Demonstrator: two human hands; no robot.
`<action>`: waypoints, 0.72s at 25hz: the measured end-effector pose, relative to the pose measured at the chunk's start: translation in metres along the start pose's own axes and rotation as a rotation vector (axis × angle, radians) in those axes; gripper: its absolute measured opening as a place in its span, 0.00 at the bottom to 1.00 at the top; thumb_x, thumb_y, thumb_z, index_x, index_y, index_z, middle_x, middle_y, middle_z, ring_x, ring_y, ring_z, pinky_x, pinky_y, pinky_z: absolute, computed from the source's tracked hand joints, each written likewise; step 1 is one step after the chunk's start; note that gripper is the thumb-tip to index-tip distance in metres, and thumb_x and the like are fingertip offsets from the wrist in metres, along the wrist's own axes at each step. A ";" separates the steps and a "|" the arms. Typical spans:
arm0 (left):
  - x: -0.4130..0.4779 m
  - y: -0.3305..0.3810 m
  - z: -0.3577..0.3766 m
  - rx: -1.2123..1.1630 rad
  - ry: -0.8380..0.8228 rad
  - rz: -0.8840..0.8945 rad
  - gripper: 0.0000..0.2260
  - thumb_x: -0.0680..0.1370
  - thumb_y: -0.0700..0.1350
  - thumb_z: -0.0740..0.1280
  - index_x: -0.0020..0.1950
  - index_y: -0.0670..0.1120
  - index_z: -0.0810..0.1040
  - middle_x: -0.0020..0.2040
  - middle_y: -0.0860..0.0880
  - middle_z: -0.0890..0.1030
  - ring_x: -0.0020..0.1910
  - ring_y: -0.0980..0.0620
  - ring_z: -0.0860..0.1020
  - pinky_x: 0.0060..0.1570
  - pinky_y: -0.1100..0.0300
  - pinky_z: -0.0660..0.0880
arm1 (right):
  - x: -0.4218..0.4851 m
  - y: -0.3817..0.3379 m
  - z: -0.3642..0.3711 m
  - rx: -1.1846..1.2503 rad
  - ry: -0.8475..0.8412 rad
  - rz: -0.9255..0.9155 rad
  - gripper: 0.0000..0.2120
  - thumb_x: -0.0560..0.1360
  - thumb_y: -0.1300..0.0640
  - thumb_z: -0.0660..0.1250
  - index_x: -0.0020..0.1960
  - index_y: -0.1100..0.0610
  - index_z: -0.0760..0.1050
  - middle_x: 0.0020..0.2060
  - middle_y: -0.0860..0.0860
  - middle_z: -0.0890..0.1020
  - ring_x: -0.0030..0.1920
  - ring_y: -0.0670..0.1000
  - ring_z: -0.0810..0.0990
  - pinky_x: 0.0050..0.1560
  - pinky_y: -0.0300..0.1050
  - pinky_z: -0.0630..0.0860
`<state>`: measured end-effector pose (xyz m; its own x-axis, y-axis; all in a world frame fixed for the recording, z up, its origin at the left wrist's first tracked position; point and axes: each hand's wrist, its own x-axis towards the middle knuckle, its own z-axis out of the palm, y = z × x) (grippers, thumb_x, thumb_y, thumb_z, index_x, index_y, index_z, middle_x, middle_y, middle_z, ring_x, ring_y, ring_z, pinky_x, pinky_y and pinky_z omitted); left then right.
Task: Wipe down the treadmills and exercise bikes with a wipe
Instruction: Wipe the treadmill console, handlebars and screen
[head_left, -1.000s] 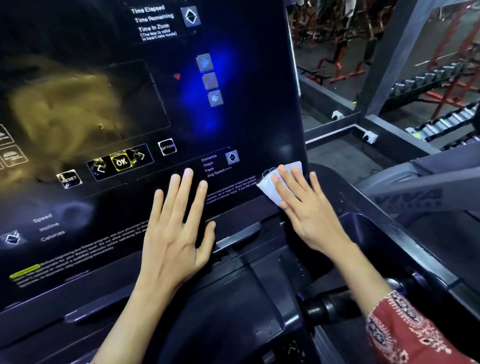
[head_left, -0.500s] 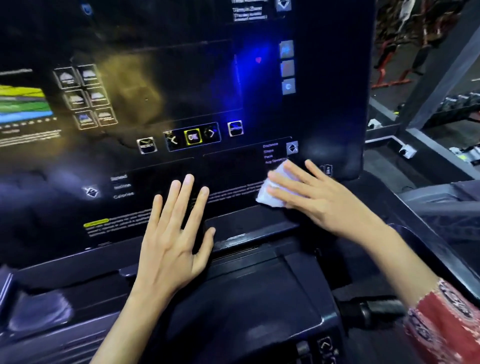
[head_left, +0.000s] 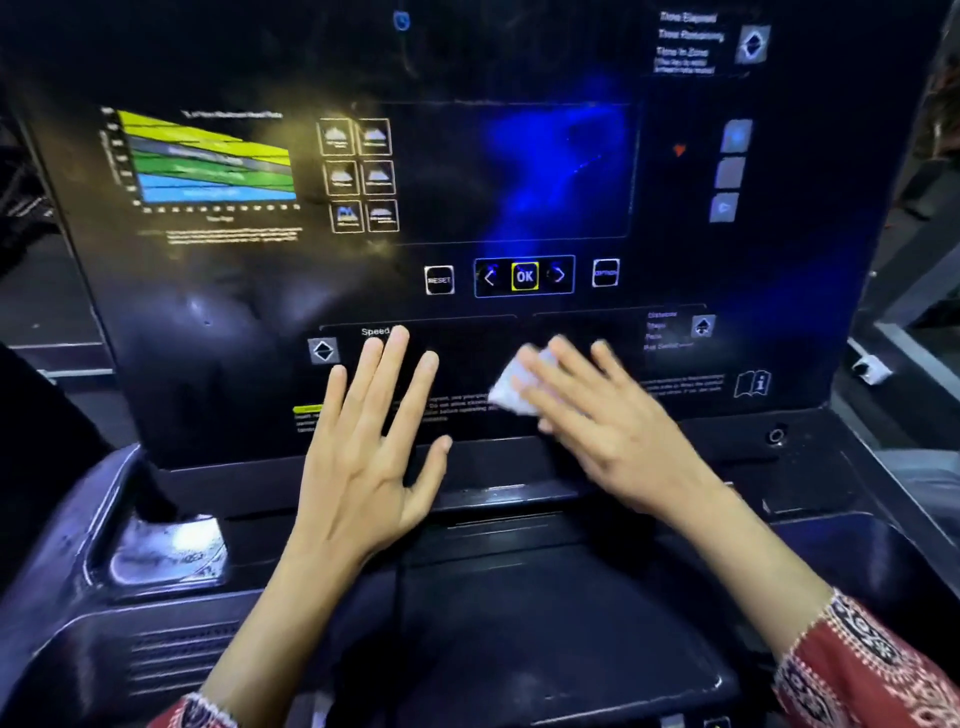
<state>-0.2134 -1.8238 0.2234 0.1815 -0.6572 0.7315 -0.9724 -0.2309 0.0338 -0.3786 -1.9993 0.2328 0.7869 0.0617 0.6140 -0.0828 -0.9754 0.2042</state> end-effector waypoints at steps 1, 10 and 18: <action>0.002 -0.001 0.000 -0.004 0.008 0.003 0.26 0.77 0.49 0.61 0.73 0.40 0.64 0.74 0.39 0.61 0.74 0.41 0.58 0.73 0.51 0.50 | 0.002 -0.008 0.004 0.011 -0.034 -0.111 0.18 0.81 0.59 0.56 0.70 0.60 0.64 0.70 0.53 0.65 0.71 0.57 0.65 0.74 0.51 0.52; 0.026 -0.015 -0.004 0.011 0.097 -0.027 0.27 0.76 0.50 0.62 0.73 0.41 0.64 0.74 0.37 0.62 0.74 0.40 0.58 0.73 0.49 0.51 | 0.028 -0.004 0.007 -0.113 0.176 0.220 0.21 0.83 0.56 0.52 0.73 0.62 0.59 0.72 0.54 0.61 0.77 0.51 0.49 0.76 0.56 0.45; 0.048 -0.014 -0.004 0.022 0.132 -0.002 0.27 0.76 0.50 0.61 0.73 0.39 0.64 0.73 0.37 0.61 0.74 0.39 0.58 0.72 0.46 0.52 | 0.050 0.024 -0.011 -0.071 0.293 0.543 0.22 0.84 0.55 0.49 0.75 0.61 0.58 0.75 0.55 0.58 0.76 0.57 0.52 0.75 0.55 0.42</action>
<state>-0.1916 -1.8490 0.2607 0.1611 -0.5569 0.8148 -0.9683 -0.2488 0.0215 -0.3479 -2.0172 0.2770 0.4210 -0.3737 0.8265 -0.4727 -0.8681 -0.1517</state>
